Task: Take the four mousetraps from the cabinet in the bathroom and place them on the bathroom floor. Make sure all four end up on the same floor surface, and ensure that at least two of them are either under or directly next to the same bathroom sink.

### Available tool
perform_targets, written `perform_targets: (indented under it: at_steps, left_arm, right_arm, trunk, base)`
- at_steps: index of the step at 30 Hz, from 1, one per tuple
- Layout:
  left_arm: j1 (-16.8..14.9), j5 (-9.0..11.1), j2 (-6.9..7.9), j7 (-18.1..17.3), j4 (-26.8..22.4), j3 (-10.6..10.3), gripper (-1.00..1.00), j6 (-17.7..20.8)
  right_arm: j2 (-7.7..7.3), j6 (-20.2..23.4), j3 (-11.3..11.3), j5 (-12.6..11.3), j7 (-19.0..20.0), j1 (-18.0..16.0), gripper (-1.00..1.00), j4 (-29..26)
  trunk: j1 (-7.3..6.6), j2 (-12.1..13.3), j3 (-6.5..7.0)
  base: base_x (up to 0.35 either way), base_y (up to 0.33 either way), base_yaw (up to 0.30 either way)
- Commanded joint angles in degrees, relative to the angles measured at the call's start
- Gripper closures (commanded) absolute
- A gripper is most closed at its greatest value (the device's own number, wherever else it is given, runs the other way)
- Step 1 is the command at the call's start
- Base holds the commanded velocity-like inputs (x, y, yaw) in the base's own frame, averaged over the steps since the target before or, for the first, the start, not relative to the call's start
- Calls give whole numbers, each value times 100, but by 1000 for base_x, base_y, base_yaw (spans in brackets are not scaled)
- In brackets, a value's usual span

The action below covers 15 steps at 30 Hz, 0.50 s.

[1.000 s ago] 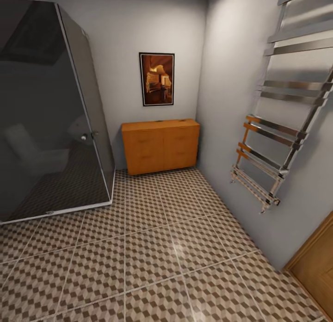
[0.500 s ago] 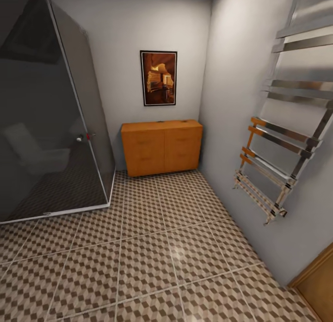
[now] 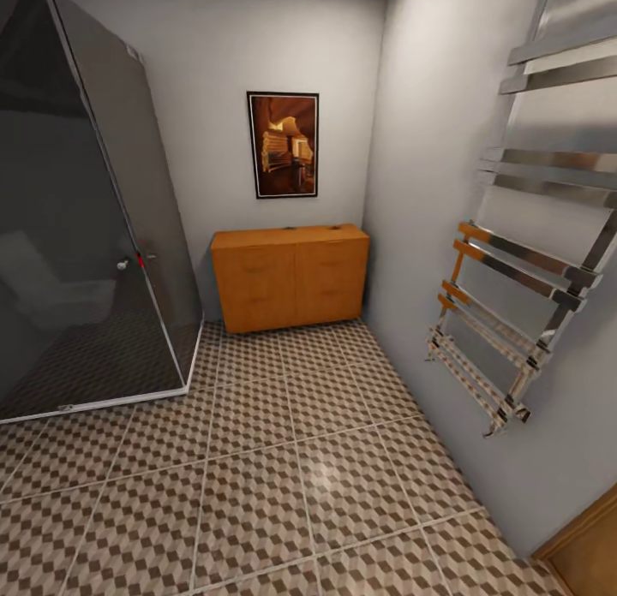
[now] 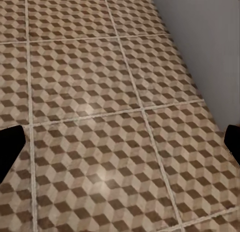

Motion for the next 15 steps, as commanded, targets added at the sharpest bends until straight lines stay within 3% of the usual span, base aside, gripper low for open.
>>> perform_targets:
  at_steps: [1, 9, 15]
  left_arm:
    - [-10, 43, -2, 9, 21, -50, -100, -33]
    - [-10, 43, -2, 9, 18, -50, -100, -31]
    - [-9, 43, -2, 9, 18, -50, -100, -30]
  right_arm:
    - [-2, -15, 50, -58, -2, -4, -100, 0]
    - [-2, -15, 50, -58, -2, -4, -100, -1]
    - [-2, -15, 50, -58, 2, -4, -100, -1]
  trunk:
    - [6, -12, -12]
    - [6, -12, -12]
    - [6, -12, -12]
  base:
    - [255, -174, 0]
    - [261, -154, 0]
    - [267, -58, 0]
